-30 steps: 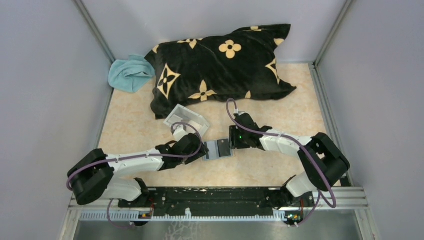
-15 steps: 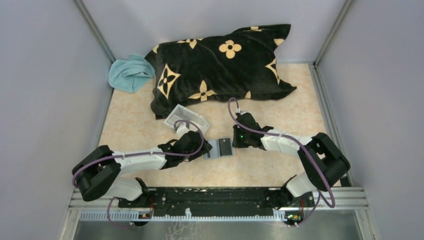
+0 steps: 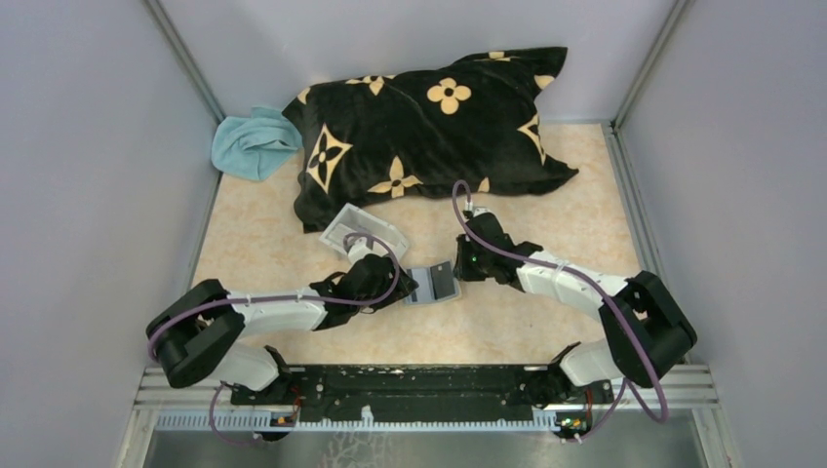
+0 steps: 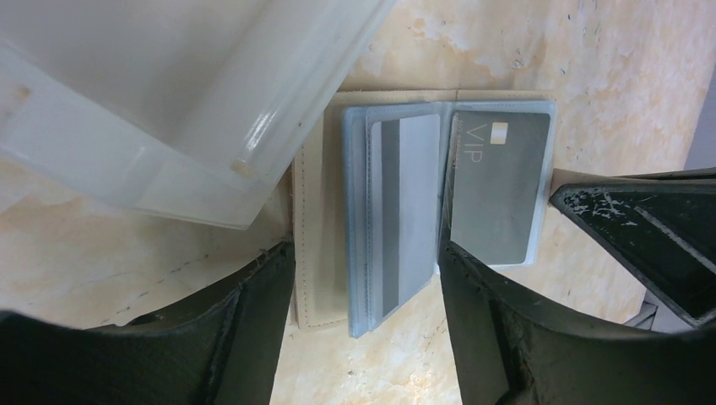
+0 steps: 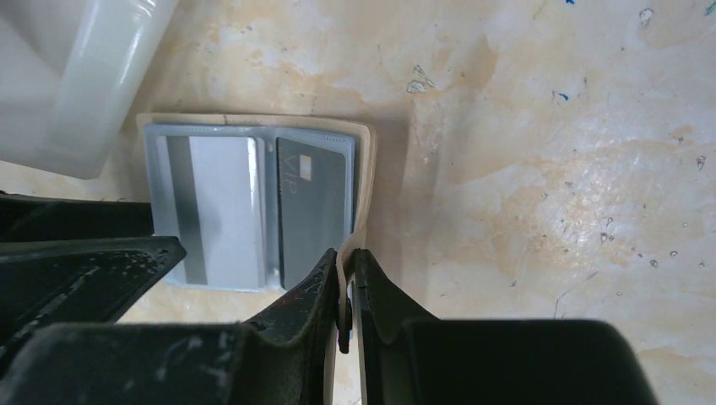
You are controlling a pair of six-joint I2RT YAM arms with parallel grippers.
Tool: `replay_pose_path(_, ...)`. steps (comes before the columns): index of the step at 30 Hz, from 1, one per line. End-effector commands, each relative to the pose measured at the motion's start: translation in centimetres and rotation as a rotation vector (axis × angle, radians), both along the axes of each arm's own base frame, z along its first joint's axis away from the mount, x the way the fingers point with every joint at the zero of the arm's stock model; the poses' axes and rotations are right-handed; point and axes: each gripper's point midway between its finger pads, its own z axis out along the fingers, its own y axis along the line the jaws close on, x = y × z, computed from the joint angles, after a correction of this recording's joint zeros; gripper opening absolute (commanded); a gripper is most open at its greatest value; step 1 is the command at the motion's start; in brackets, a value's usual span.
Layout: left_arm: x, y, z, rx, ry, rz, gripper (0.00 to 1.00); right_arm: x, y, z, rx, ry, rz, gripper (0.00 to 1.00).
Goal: Put the credit cards into the card holder
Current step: Close the card holder at the center of the board.
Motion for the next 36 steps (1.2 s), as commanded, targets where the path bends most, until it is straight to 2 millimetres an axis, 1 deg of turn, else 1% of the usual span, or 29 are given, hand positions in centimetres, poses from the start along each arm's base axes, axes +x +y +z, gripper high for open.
replay_pose_path(1, -4.0, 2.7, -5.3, 0.144, 0.167, -0.079, 0.71, 0.8, 3.1, 4.8, 0.123, -0.077, 0.045, 0.12)
replay_pose_path(6, -4.3, 2.5, -5.6, 0.138, 0.18, -0.093, 0.69, 0.6, 4.2, 6.3, 0.135, -0.094, 0.068, 0.12)
replay_pose_path(11, -4.5, 2.6, -5.6, 0.129, 0.183, -0.093, 0.68, 0.1, 5.5, 6.7, 0.146, -0.095, 0.096, 0.12)
replay_pose_path(21, -4.7, 2.8, -5.5, 0.108, 0.183, -0.076, 0.65, -1.8, 8.1, 5.5, 0.147, -0.059, 0.158, 0.12)
replay_pose_path(26, -5.1, 3.4, -5.6, 0.1, 0.196, -0.056, 0.64, -2.6, 9.1, 4.9, 0.145, -0.044, 0.183, 0.12)
replay_pose_path(29, -5.4, 4.0, -5.4, 0.119, 0.215, -0.034, 0.62, -3.0, 9.6, 4.5, 0.139, -0.037, 0.196, 0.12)
replay_pose_path(32, -5.9, 5.4, -5.3, 0.171, 0.253, 0.009, 0.59, -3.2, 10.1, 4.1, 0.135, -0.031, 0.209, 0.12)
replay_pose_path(36, -6.0, 6.9, -4.5, 0.196, 0.246, 0.074, 0.55, -3.3, 10.6, 3.4, 0.126, -0.023, 0.219, 0.12)
